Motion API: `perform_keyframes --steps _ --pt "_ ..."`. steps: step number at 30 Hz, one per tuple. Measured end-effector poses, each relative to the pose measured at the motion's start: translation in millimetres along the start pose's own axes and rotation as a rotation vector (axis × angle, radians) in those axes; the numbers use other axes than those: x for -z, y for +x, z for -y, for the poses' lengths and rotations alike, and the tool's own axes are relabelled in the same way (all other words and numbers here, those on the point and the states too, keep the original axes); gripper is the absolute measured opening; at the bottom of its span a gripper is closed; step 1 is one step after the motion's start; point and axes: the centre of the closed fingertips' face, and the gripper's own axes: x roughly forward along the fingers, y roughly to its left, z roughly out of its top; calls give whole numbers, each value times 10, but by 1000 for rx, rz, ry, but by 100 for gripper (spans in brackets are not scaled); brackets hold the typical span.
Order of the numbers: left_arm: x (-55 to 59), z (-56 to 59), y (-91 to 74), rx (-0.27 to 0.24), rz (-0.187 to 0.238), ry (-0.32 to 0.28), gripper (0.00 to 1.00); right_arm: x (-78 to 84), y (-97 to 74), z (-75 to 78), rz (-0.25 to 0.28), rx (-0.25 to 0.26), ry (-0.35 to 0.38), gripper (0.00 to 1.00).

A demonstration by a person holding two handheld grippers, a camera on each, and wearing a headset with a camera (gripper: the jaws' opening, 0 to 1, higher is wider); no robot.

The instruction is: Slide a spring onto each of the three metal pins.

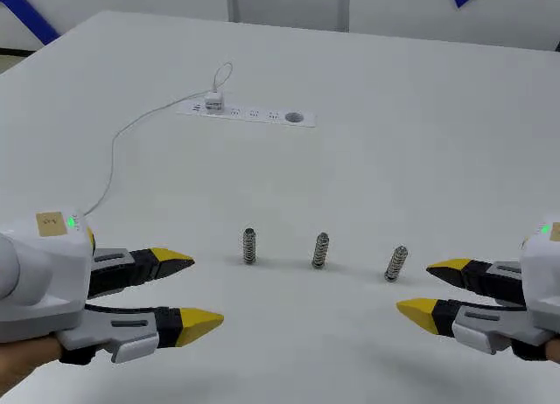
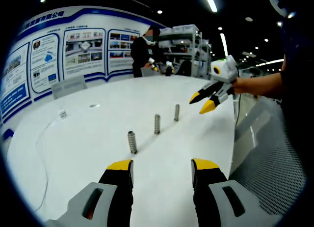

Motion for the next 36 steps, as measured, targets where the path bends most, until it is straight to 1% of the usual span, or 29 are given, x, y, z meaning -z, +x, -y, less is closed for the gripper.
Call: perform_keyframes --steps 5,9,16,23,29,36 --pt "27 -5 0 -2 -4 -5 49 35 -20 19 18 -3 2 47" --pt "42 -19 -1 -6 -5 -10 50 61 -21 22 22 -3 5 51" --pt "78 -38 -2 -11 -9 -21 51 49 -33 -15 40 -11 -4 56" --pt "85 -56 2 -18 -8 -28 54 26 -61 -61 47 -3 -4 58" --pt "87 -68 4 -22 -6 -31 56 -16 -88 -59 59 5 2 60" --pt "88 -83 3 -27 -4 -35 57 -20 -94 -63 59 8 5 61"
